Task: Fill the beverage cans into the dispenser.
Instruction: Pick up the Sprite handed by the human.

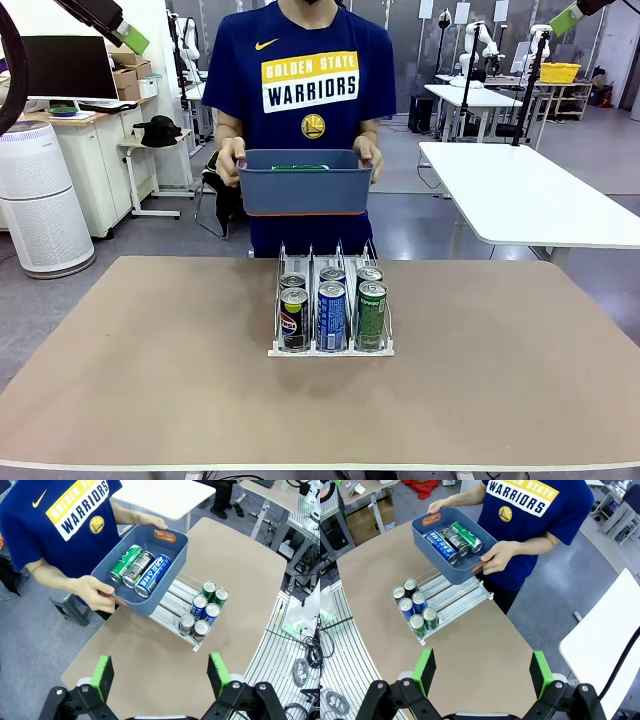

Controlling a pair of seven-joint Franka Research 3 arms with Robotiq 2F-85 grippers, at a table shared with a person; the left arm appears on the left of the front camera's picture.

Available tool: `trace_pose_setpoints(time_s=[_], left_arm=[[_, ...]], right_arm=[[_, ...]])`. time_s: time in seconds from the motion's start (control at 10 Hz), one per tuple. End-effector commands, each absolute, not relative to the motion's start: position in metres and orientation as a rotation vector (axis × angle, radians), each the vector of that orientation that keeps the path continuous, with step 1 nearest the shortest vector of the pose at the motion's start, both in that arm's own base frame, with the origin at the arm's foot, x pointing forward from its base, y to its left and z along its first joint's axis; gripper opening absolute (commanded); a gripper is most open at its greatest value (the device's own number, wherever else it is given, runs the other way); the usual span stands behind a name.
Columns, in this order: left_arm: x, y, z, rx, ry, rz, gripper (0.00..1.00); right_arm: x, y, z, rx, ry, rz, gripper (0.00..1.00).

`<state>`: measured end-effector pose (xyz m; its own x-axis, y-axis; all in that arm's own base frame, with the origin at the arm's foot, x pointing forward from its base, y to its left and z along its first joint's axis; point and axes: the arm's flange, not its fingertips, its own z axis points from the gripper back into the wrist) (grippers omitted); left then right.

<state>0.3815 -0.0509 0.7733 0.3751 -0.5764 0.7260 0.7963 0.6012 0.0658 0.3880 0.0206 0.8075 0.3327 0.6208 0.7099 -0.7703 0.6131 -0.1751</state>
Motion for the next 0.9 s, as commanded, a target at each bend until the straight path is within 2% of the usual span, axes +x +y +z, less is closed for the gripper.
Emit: trace_pose_setpoints(time_s=[0.0,0.8], left_arm=[[0.3807,-0.0517,0.7725,-0.314,-0.782,-0.898,1.00],[0.3807,-0.0517,0.7725,-0.314,-0.782,-0.898,1.00]], right_arm=[[0.3878,0.0223,0.8076,0.206,-0.825,0.919,1.00],[0.3878,0.0223,0.8076,0.206,-0.825,0.919,1.00]])
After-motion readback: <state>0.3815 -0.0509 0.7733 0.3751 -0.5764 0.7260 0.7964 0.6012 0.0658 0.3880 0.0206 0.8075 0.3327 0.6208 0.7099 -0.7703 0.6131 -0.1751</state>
